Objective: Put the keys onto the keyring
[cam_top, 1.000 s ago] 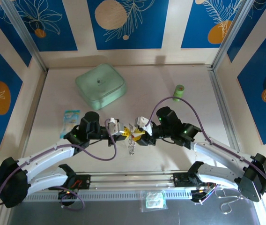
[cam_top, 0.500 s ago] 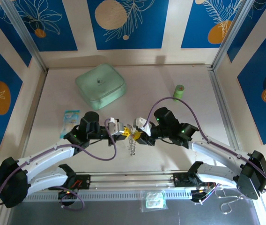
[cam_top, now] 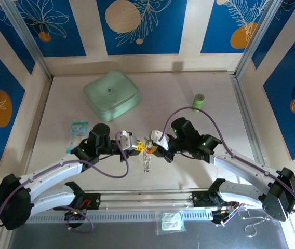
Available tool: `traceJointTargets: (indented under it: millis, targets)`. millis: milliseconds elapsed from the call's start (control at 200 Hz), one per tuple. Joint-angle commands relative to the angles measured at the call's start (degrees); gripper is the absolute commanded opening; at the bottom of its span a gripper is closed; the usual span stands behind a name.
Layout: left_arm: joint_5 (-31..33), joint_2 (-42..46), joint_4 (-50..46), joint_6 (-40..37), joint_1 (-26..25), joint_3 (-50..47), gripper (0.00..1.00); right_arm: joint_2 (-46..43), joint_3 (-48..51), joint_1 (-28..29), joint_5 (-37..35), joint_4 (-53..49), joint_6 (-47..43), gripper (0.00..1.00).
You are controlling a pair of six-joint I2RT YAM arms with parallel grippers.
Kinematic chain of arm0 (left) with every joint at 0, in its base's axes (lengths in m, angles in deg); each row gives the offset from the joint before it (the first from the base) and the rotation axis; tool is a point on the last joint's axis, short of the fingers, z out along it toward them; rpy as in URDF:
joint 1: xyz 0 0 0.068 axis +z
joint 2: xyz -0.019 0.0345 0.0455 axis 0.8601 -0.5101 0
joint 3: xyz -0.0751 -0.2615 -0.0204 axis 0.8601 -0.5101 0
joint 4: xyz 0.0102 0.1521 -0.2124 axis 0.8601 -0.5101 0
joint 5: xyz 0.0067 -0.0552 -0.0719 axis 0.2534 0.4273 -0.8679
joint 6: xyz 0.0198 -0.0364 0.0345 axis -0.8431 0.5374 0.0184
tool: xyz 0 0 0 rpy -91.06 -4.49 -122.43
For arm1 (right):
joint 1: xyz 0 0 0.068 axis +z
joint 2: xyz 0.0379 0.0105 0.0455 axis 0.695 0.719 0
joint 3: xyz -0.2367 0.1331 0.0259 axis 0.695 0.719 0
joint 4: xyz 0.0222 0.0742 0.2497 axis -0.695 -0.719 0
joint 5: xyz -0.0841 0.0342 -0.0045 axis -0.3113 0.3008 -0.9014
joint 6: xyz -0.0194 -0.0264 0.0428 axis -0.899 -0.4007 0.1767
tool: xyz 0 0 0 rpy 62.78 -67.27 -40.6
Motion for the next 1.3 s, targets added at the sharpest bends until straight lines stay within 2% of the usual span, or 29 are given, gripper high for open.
traceJointTargets:
  millis: [0,255,310,395,510,660,855,1295]
  targets:
    - [-3.87,1.43,5.87,0.52,-0.49,-0.44,0.00,1.90,-1.35,0.26,2.10,-2.84,-0.43,0.02]
    - [-3.35,1.04,7.94,-0.27,-0.71,-1.28,0.00,2.88,-1.30,1.02,3.46,-2.42,0.60,0.04]
    - [-3.41,1.02,7.61,-0.72,-0.78,-1.32,0.00,2.24,-1.13,0.94,3.46,-2.24,0.76,0.08]
    - [-3.52,1.01,6.83,-1.49,-0.89,-1.24,0.00,-0.10,-0.38,0.46,3.21,-1.34,1.06,0.20]
    - [-3.77,0.90,6.05,-1.97,-0.91,-1.36,0.00,-4.37,1.50,-0.84,3.40,1.14,1.15,0.26]
    - [-4.22,0.13,6.92,-1.29,-1.08,-1.70,0.00,-8.11,3.91,-1.20,3.59,6.95,1.71,0.26]
    - [-4.41,-1.01,11.64,2.07,-1.49,-2.98,0.00,-6.64,4.38,-0.63,4.55,10.61,3.19,0.27]
    - [-3.85,-1.07,11.32,1.82,-1.60,-2.82,0.00,-4.34,4.25,0.05,7.13,9.96,3.31,0.26]
